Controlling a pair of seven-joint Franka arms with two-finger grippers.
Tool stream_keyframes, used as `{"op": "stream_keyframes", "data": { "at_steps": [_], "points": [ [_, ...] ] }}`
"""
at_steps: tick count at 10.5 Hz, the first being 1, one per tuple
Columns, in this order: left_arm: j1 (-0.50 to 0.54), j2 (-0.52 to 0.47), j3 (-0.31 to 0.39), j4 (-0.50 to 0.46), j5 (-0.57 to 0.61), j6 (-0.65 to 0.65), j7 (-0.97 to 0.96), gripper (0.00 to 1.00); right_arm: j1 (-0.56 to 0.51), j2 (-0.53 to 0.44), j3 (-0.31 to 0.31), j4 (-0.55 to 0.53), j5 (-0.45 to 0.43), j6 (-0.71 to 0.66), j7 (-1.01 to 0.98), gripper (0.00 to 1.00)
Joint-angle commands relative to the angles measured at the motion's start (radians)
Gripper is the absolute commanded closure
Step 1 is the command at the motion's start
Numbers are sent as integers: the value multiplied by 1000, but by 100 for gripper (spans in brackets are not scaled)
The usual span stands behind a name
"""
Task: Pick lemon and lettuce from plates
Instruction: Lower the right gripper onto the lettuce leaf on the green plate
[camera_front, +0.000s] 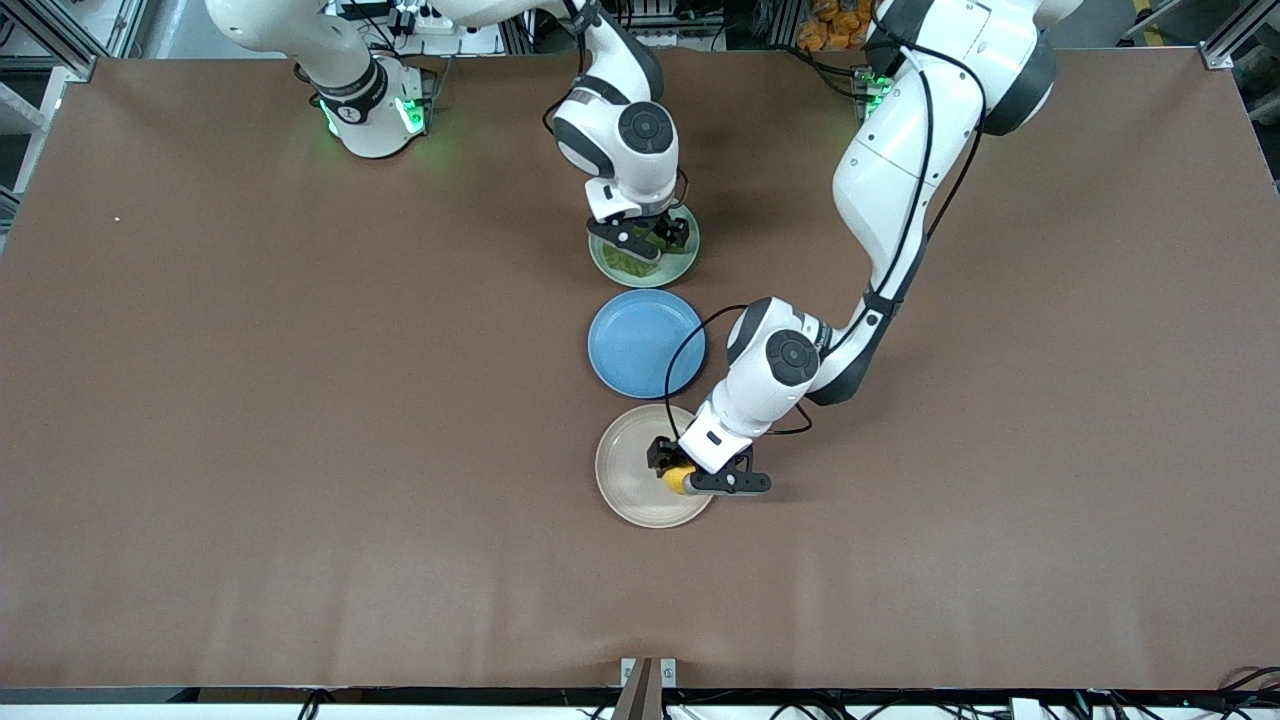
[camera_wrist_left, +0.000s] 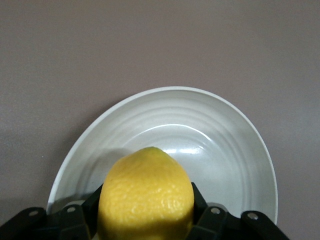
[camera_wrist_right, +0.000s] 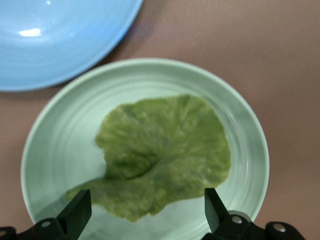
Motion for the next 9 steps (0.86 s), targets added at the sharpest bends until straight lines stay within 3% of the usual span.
{"op": "stream_keyframes", "data": {
  "at_steps": [1, 3, 9],
  "points": [
    [-11, 10, 17, 23, -25, 10, -17, 63, 27, 33, -11, 7, -18, 23, 45, 0],
    [-8, -4, 15, 23, -25, -14, -20, 65, 27, 35, -11, 10, -18, 34, 58, 0],
    [29, -91, 34, 64, -38, -341, -52, 68, 27, 47, -18, 8, -18, 92, 60, 0]
  ]
}}
